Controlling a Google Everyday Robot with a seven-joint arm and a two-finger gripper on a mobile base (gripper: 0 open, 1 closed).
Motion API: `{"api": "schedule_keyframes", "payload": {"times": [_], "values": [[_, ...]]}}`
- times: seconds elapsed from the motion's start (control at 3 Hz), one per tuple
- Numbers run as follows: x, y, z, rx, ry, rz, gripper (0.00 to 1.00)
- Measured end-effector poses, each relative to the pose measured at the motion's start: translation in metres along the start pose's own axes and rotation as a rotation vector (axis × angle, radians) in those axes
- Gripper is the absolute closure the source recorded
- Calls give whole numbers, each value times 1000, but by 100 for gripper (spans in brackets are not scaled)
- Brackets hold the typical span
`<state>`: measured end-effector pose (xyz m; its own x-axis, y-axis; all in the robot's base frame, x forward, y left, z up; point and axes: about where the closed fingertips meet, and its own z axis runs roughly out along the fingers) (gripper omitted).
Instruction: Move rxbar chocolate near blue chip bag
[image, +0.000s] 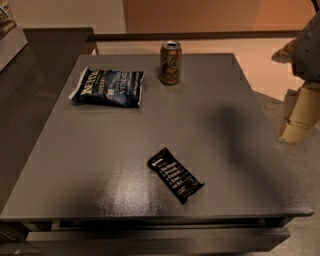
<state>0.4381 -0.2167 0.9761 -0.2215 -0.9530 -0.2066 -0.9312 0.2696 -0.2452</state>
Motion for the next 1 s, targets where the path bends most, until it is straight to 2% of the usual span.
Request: {"api": "schedule_keyframes", "payload": {"times": [0.33,0.67,1.0], "values": [[0,0,0,0,0,0,0],[-6,10,-1,0,-20,42,0],[-15,33,7,-19,-76,136,0]]}}
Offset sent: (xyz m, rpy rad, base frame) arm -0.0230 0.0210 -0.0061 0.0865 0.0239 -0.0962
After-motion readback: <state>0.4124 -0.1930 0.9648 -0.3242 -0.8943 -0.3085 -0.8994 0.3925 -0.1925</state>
